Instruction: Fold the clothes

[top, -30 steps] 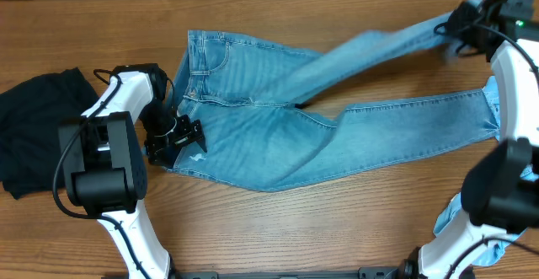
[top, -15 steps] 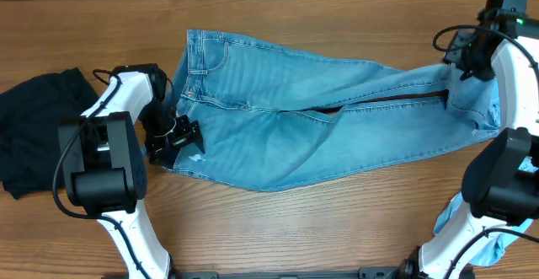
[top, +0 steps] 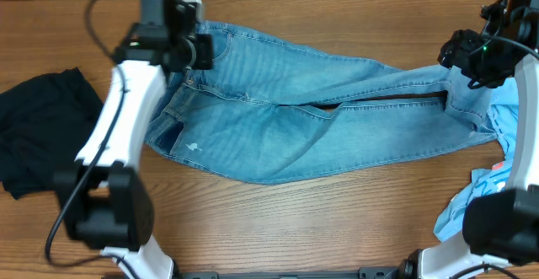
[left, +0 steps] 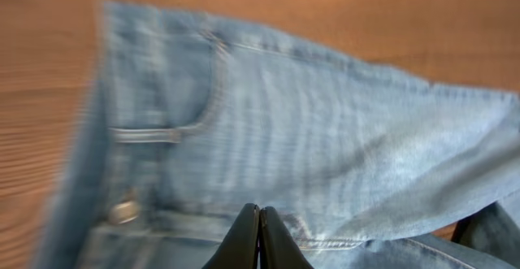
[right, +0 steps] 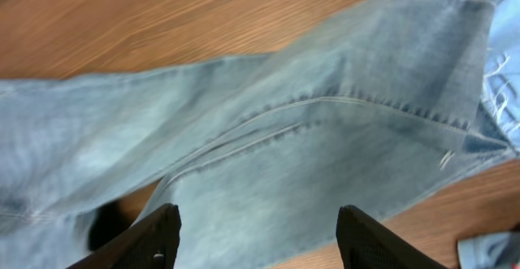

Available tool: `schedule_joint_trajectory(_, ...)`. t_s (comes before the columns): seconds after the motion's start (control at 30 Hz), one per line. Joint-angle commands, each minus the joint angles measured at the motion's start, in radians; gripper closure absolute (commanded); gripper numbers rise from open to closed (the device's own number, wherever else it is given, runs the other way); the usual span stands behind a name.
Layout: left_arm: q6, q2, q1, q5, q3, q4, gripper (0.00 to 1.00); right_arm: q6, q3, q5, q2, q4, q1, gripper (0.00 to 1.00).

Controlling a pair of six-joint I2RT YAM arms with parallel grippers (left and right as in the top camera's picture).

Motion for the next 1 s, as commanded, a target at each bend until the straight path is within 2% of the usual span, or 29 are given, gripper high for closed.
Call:
schedule_joint_trajectory(0.0,-0.038,0.165,-0.054,0.086,-0.004,0.007,0.96,-0.010,0.016,-0.023,-0.011,-0.050,0.023,0.35)
schedule_joint_trajectory(0.17,-0.061,0.350,-0.071,0.112,-0.004,-0.005,0.95,-0.011,0.016,-0.023,-0.011,-0.097,0.047,0.35)
schedule_joint_trajectory(0.27,-0.140,0.383,-0.039,0.005,-0.004,-0.024,0.95,-0.011,0.016,-0.023,-0.011,-0.103,0.048,0.35)
schedule_joint_trajectory(0.37,-0.159,0.391,0.001,-0.035,-0.004,-0.045,0.89,-0.011,0.016,-0.023,-0.011,-0.111,0.048,0.35)
schedule_joint_trajectory(0.53,-0.276,0.416,0.181,-0.070,-0.006,-0.116,0.84,-0.011,0.016,-0.023,-0.011,-0.119,0.048,0.34)
schedule_joint_trajectory(0.67,-0.285,0.416,0.343,-0.031,-0.006,-0.182,0.80,-0.011,0.015,-0.022,-0.008,-0.104,0.048,0.28)
schedule_joint_trajectory(0.73,-0.236,0.416,0.394,0.075,-0.006,-0.205,0.74,-0.011,-0.003,-0.011,0.004,-0.062,0.048,0.23)
schedule_joint_trajectory(0.87,-0.179,0.416,0.381,0.090,-0.006,-0.258,0.60,-0.011,-0.033,-0.002,0.062,0.042,0.042,0.15)
schedule_joint_trajectory(0.93,-0.173,0.416,0.355,0.090,-0.006,-0.275,0.46,-0.010,-0.056,0.040,0.124,0.119,0.032,0.14)
schedule_joint_trajectory(0.97,-0.154,0.416,0.338,0.090,-0.006,-0.282,0.42,-0.011,-0.064,0.025,0.169,0.145,0.026,0.14)
